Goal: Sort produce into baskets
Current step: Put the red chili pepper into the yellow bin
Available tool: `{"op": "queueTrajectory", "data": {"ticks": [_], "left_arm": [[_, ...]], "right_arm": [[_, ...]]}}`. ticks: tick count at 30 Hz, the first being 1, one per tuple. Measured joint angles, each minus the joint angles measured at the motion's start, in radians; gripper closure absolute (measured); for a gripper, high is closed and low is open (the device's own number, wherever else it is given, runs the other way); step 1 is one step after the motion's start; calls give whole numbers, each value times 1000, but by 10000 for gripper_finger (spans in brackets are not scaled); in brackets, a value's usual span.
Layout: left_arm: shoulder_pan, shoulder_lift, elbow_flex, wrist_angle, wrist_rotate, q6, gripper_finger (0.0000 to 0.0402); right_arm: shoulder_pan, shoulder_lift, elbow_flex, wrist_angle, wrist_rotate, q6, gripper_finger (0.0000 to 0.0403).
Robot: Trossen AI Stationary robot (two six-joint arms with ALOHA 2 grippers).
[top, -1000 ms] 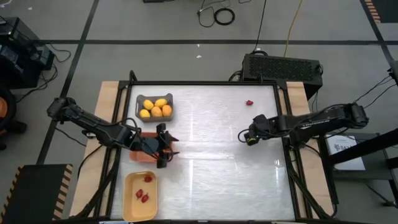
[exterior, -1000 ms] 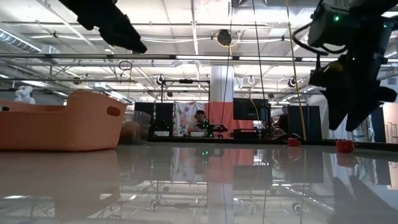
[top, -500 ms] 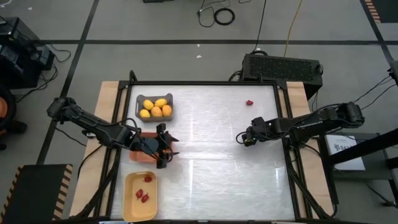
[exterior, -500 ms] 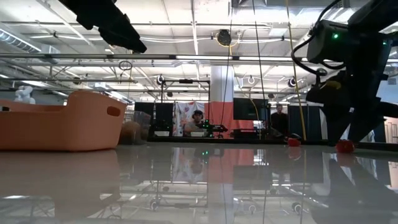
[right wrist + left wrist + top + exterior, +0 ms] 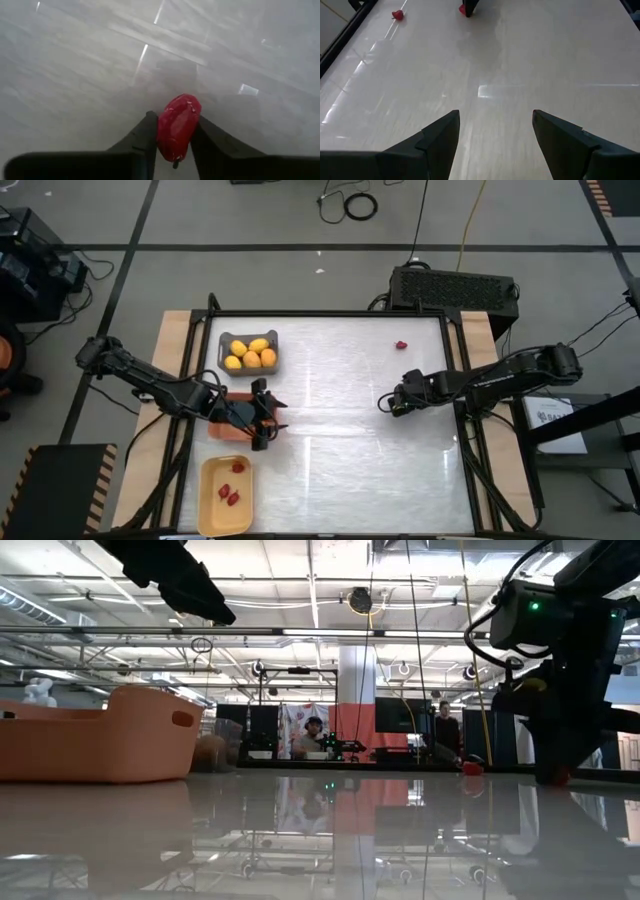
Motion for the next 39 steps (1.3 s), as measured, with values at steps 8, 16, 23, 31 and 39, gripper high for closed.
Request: {"op": "queueTrajectory", "data": {"ticks": [8, 16, 23, 31, 39], "left_arm": [[0, 0, 0, -10, 9, 0, 144], [0, 0, 38, -135, 28, -6, 144], [0, 0, 142, -343, 33, -35, 144], [0, -1, 215, -495, 25, -61, 144], [38, 0, 216, -550, 23, -87, 144]], "right_arm": [[1, 0, 19, 85, -6, -40, 346], [37, 3, 77, 507, -61, -217, 338], [144, 104, 200, 811, -80, -385, 338], [261, 463, 535, 915, -80, -635, 338], [338, 864, 995, 947, -179, -863, 338]]}}
